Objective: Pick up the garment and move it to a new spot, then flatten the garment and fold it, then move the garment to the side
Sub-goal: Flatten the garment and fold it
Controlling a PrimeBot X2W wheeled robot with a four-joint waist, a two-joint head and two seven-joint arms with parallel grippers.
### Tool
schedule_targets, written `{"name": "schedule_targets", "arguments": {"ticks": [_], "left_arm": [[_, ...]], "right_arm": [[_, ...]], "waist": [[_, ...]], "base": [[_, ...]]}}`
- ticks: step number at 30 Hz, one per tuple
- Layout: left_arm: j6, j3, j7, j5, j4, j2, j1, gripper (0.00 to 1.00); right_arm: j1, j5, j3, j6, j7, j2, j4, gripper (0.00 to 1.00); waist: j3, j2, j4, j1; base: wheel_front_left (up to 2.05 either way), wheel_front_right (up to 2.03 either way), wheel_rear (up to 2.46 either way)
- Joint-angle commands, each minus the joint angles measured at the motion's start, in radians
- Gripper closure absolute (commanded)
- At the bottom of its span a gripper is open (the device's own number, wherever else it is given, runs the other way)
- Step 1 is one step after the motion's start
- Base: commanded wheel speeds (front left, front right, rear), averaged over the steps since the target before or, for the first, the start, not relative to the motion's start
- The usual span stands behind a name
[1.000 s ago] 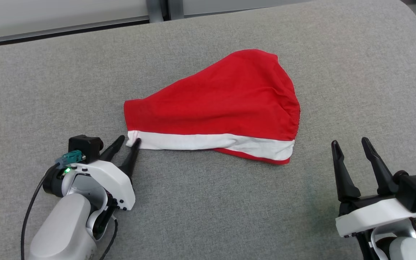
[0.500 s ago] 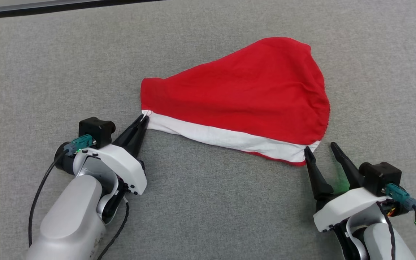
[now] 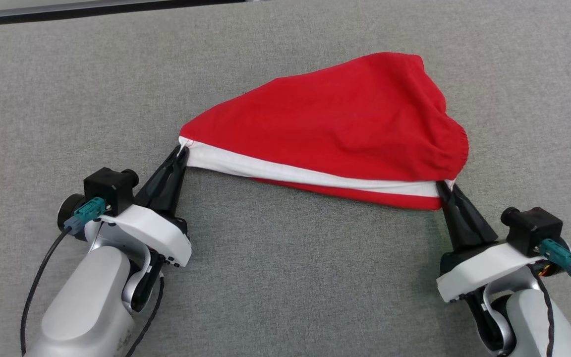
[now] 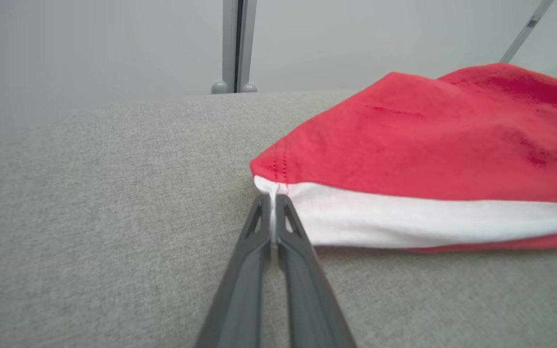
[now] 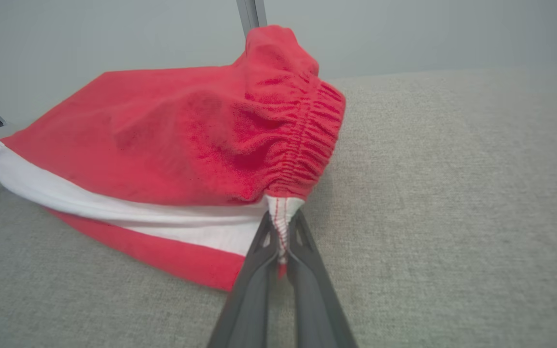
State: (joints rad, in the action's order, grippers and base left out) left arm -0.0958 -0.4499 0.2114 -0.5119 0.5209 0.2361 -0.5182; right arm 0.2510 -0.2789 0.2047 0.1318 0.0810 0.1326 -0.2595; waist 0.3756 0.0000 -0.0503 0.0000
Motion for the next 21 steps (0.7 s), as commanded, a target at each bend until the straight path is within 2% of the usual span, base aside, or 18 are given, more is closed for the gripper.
{"name": "schedule_targets", "arguments": {"ticks": [1, 3, 11, 15, 21], "left_arm": [[0.015, 0.014, 0.013, 0.008, -0.046, 0.017, 0.017, 1.00], [0.025, 0.017, 0.017, 0.014, -0.079, 0.025, 0.027, 1.00], [0.098, 0.053, 0.015, 0.049, -0.402, 0.092, 0.067, 1.00], [0.129, 0.068, -0.011, 0.077, -0.554, 0.123, 0.036, 1.00], [0.157, 0.095, -0.057, 0.095, -0.694, 0.152, -0.017, 1.00]], "right_arm": [[-0.006, 0.010, -0.008, -0.002, 0.007, 0.014, 0.038, 1.00], [-0.005, 0.013, -0.011, -0.002, 0.008, 0.021, 0.065, 1.00], [0.039, 0.028, -0.040, -0.002, -0.081, 0.098, 0.304, 1.00], [0.081, 0.034, -0.072, -0.002, -0.140, 0.135, 0.408, 1.00], [0.123, 0.028, -0.129, -0.002, -0.194, 0.151, 0.503, 1.00]], "waist": [[-0.020, 0.0000, -0.002, 0.0000], [-0.031, 0.0000, -0.001, 0.0000], [-0.136, 0.0000, 0.007, 0.0000], [-0.199, 0.0000, 0.016, 0.0000], [-0.280, 0.0000, 0.019, 0.0000]], "base": [[0.00, 0.00, 0.00], [0.00, 0.00, 0.00], [0.00, 0.00, 0.00], [0.00, 0.00, 0.00], [0.00, 0.00, 0.00]]}}
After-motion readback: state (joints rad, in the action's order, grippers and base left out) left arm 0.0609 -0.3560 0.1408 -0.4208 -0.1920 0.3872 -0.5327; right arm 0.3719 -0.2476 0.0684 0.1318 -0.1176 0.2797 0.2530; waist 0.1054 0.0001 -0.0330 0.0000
